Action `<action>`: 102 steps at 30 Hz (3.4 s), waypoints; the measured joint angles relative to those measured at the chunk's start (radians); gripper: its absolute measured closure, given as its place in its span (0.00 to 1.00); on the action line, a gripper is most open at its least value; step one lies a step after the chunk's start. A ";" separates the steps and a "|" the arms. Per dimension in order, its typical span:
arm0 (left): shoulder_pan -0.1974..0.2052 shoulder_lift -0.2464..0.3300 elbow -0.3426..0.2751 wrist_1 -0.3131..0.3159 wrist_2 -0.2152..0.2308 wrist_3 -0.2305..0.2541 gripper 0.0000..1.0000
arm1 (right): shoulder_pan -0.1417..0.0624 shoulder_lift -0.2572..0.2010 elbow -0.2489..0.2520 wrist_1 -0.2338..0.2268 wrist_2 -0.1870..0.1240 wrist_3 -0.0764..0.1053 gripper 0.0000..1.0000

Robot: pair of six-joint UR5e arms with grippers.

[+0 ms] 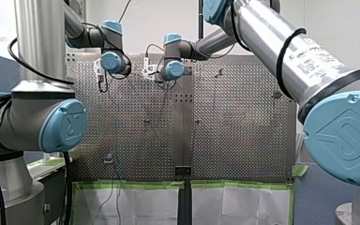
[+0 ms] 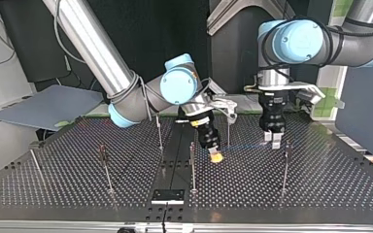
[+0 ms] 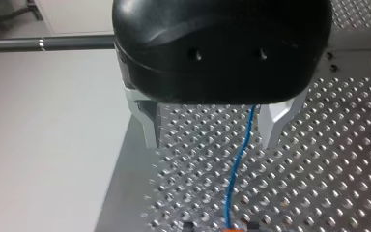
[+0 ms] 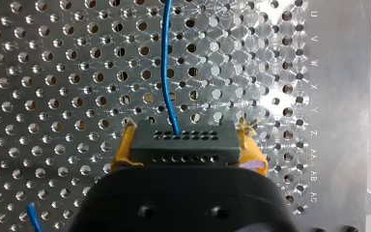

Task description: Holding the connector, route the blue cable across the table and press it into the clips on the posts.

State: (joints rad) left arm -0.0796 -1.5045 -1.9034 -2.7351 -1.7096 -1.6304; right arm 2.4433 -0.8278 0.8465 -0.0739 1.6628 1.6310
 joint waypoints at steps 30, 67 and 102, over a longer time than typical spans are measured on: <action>-0.007 -0.175 0.136 0.021 -0.067 0.032 0.56 | -0.017 0.004 0.000 -0.001 -0.003 0.000 1.00; -0.038 -0.197 -0.090 0.122 -0.117 -0.012 1.00 | -0.021 0.008 0.203 0.001 0.001 -0.003 1.00; -0.037 -0.365 -0.190 0.248 -0.049 -0.055 1.00 | -0.017 0.011 0.333 -0.002 0.005 -0.004 1.00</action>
State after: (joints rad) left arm -0.1165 -1.8696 -2.0937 -2.4872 -1.7586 -1.6852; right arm 2.4266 -0.8170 1.1800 -0.0758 1.6676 1.6268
